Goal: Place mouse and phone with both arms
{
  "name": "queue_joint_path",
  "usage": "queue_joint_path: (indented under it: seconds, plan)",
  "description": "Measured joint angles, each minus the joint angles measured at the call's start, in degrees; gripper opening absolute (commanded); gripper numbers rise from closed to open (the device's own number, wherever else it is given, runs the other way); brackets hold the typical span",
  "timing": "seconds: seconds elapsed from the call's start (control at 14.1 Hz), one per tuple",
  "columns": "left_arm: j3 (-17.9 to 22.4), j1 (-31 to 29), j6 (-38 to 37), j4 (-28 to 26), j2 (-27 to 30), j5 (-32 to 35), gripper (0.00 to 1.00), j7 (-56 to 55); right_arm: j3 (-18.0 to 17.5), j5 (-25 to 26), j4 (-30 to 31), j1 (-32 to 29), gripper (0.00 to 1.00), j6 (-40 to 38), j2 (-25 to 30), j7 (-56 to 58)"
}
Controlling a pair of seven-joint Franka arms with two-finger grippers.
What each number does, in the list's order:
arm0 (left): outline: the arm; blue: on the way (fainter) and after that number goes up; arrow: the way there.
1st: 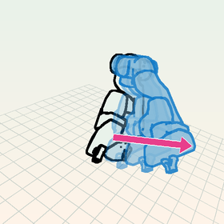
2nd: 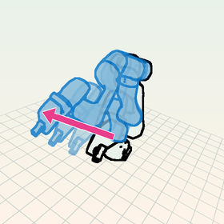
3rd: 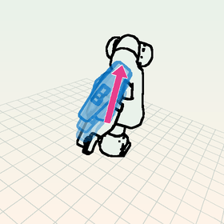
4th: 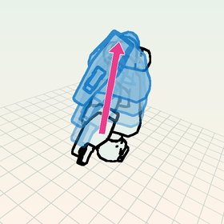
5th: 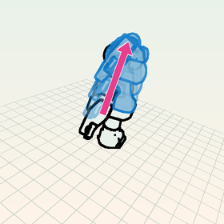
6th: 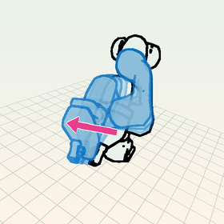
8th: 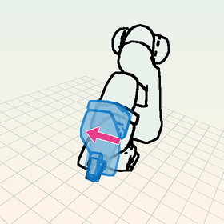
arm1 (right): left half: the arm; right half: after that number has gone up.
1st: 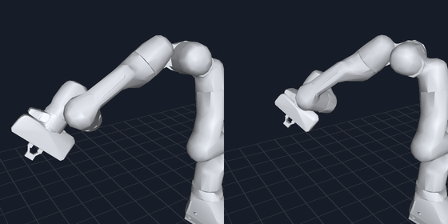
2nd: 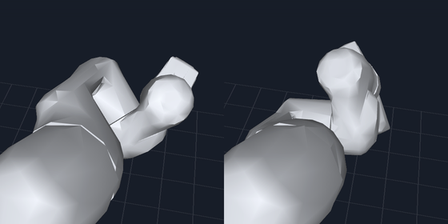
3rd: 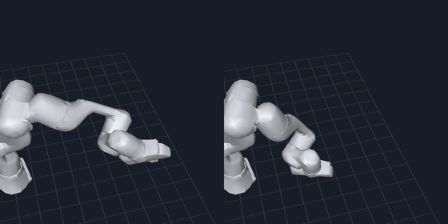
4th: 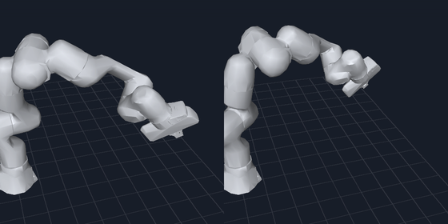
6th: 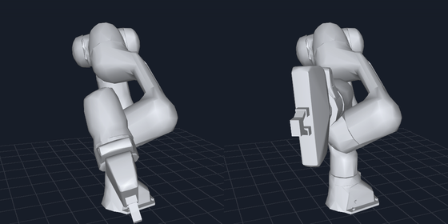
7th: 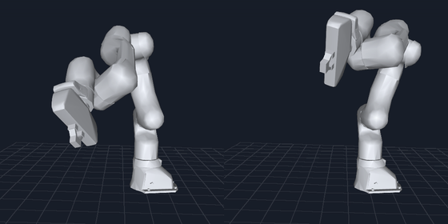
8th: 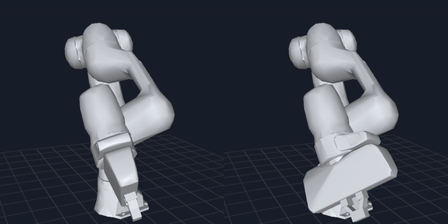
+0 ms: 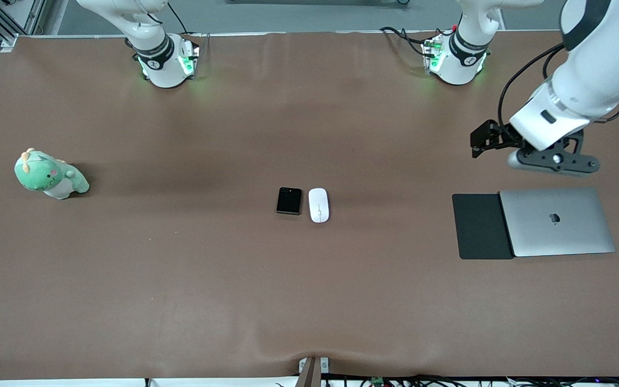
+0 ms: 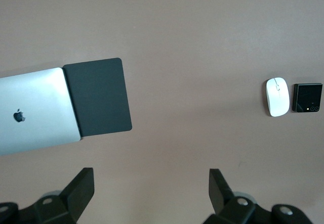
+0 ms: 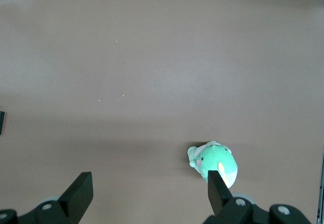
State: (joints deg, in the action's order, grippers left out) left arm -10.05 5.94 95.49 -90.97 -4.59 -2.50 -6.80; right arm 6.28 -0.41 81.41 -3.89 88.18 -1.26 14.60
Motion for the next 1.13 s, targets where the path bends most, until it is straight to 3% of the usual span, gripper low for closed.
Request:
queue_joint_path:
  seconds: [0.35,1.13]
  plan:
    - [-1.5,4.9,5.8,-0.1,-5.1,0.0,1.00,-8.7,0.1,0.0,0.0,0.0,1.00,0.0,0.0,0.0]
    - [-1.6,17.7,17.8,1.6,-22.0,2.7,1.00,-26.4,0.1,0.0,0.0,0.0,1.00,-0.1,0.0,0.0]
